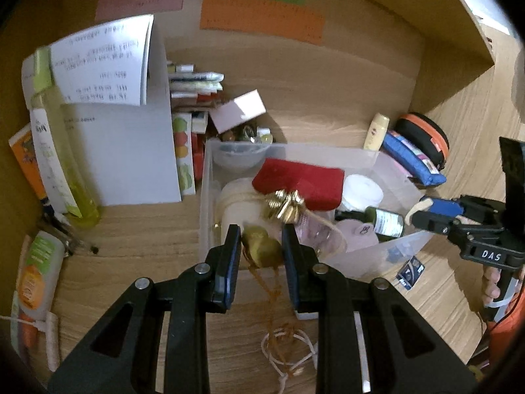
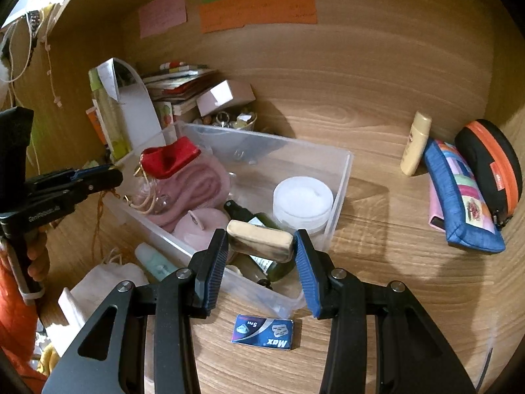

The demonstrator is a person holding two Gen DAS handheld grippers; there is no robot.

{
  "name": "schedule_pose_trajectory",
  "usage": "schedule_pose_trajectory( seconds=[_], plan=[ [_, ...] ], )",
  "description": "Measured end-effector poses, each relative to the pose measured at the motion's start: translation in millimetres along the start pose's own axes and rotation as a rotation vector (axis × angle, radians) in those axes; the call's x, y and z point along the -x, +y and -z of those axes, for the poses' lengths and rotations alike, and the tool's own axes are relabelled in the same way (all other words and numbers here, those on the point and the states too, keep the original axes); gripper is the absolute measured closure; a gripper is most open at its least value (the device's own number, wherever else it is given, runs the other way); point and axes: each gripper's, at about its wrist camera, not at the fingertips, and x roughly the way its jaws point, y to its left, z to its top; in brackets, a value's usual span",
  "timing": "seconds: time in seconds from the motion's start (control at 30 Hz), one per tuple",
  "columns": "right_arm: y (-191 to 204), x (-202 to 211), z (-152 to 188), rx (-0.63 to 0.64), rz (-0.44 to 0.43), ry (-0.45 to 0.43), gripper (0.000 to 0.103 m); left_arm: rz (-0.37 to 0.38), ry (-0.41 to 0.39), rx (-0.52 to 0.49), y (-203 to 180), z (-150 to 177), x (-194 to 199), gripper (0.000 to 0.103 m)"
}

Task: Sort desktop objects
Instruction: 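Carry gourd ornament and beige block into the bin and open both grippers, then move the left gripper to the white cloth bag while right approaches the blue Max box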

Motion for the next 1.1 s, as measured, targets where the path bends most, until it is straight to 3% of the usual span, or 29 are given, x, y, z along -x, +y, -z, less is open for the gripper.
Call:
schedule_pose_trajectory(
  seconds=[0.13,0.4,0.63,0.83,1.1],
  plan=[
    [-1,1,0,-0.007,-0.002,0.004,0.065,-0.005,-0.005,-0.014,-2,1,2,0.077],
    [2,7,1,0.000,0.018,-0.006,0.060,-0.011,-0.020,-0.035,-9,5,11,0.062],
    [9,20,10,0.024,0.036,-0.037,0.035,-0.013,-0.064,-0.054,-20,10,33,0.036],
    [10,35,19,0.025,0.055,-0.060,0.021,-0.005,-0.090,-0.089,-37,17,53,0.011],
    [-1,53,38,-0.024,0.067,-0.062,0.021,0.064,-0.050,-0.114,-62,38,68,0.007]
  ],
)
